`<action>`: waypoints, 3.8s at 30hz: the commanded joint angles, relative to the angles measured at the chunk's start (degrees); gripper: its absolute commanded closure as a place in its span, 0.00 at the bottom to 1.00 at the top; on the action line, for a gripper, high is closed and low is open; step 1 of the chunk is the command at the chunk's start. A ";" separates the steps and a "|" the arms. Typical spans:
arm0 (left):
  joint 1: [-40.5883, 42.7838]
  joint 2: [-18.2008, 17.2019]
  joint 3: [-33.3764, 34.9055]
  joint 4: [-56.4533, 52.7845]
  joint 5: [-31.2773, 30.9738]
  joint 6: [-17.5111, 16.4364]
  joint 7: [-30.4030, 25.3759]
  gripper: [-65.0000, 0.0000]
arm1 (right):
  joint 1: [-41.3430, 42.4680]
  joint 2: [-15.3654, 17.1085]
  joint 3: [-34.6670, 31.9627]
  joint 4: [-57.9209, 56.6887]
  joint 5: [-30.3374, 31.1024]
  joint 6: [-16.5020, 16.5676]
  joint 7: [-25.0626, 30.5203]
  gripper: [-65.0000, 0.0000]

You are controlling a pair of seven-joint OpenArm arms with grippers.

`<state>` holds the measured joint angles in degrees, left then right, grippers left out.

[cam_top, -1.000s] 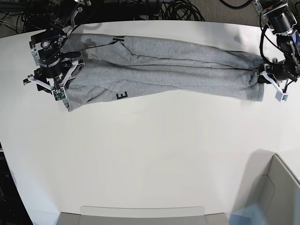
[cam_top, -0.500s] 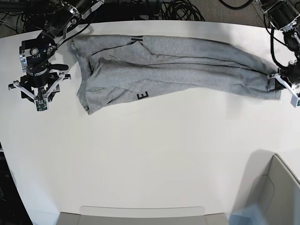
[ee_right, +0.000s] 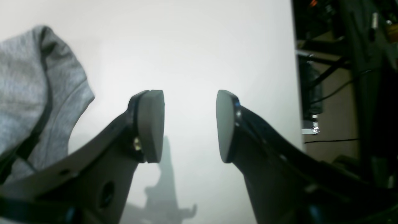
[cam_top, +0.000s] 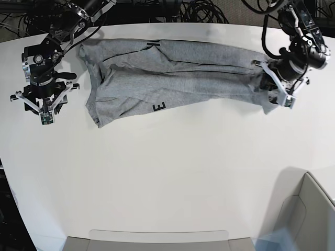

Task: Fold the T-shirt properly
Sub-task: 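Lift the strip end with the left gripper and fold it toward the right gripper, then press the folded end down with the left gripper and regrasp it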

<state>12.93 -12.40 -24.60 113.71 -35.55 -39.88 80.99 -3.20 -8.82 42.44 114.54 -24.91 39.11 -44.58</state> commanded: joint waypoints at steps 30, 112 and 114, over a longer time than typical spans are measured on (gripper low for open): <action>-0.66 8.05 26.05 0.79 -0.98 37.55 -1.03 0.86 | 0.70 0.51 -0.19 -1.18 0.25 0.89 1.19 0.58; -0.14 3.92 36.95 -3.69 -8.71 38.08 -12.11 1.00 | 1.49 0.86 -0.28 -1.09 0.07 0.89 1.19 0.58; -2.95 4.01 40.56 -3.86 -8.71 38.08 -12.02 1.00 | 1.49 0.86 -0.28 -1.09 0.07 0.89 1.19 0.58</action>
<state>11.16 -8.47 16.19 108.75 -43.64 -1.41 70.57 -2.39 -8.27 42.30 112.44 -25.30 39.11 -44.58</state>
